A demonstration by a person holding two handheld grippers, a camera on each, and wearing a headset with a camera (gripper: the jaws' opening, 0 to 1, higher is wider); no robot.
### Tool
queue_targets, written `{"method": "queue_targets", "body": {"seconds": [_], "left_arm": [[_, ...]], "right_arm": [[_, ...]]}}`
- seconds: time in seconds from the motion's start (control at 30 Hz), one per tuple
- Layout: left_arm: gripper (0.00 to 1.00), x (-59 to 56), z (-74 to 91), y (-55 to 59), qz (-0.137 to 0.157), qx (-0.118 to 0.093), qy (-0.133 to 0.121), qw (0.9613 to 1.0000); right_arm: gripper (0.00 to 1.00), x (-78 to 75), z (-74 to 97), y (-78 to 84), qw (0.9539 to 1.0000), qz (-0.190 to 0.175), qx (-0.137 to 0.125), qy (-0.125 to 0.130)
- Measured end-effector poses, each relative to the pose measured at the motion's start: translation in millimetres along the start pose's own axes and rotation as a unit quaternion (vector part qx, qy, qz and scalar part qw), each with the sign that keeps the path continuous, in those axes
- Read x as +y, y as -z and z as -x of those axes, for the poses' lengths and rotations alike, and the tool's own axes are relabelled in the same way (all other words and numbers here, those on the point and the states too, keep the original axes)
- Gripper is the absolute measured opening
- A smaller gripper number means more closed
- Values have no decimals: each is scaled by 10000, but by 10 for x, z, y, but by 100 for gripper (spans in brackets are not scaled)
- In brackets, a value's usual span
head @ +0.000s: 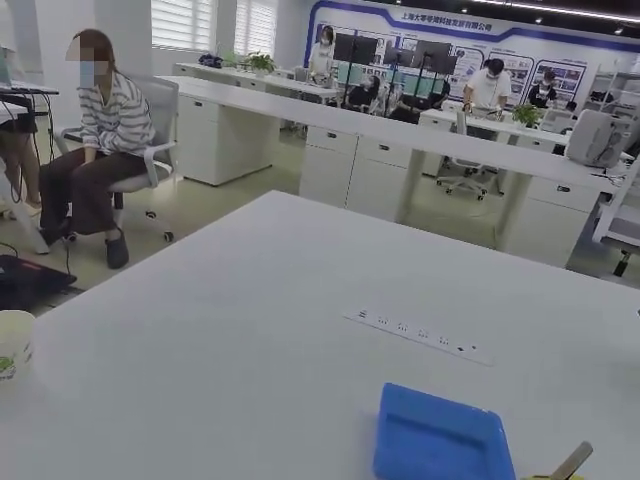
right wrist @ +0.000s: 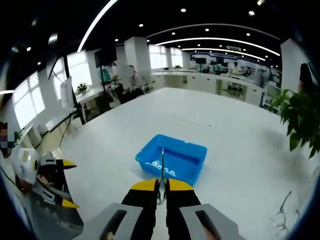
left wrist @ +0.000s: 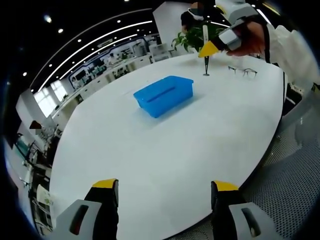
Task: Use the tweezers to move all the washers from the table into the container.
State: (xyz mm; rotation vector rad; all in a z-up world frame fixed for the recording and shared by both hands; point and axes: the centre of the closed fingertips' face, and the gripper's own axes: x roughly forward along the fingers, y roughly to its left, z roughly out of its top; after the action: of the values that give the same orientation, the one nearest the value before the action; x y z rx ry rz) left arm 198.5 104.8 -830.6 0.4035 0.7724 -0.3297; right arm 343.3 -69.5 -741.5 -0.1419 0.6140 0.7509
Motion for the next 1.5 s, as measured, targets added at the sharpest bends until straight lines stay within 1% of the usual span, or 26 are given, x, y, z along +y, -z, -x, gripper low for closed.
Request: {"method": "queue_targets", "body": {"seconds": [0.27,0.47,0.63,0.7,0.8,1.03,1.37,1.5], "left_arm": [[76,-4,-3,4,-8,19,7,10000],[76,1,-7,17,-3,58,-2,10000],[77,5,-17,33,33,99,-5,9999],[76,9,-21,44,25,132,-19,9999],[77,3,-25,63,15,194,-13,9998],[77,-2,-45,91,8,276,-3,9996],[77,-7,-67,144,0,419,12,9991],[77,10,-70,163,53,478,-22,9988]], "right_arm": [[2,-33,-34,-43,10000,-1,0,-1],[2,-83,-117,-96,10000,21,22,-20],[2,-151,-227,-145,10000,64,63,-14],[2,-184,-265,-176,10000,21,54,-24],[2,-217,-332,-226,10000,60,55,-29],[2,-204,-429,-306,9999,143,35,-61],[2,-245,-582,-313,9998,118,103,-99],[2,-277,-648,-301,9998,112,145,-104]]}}
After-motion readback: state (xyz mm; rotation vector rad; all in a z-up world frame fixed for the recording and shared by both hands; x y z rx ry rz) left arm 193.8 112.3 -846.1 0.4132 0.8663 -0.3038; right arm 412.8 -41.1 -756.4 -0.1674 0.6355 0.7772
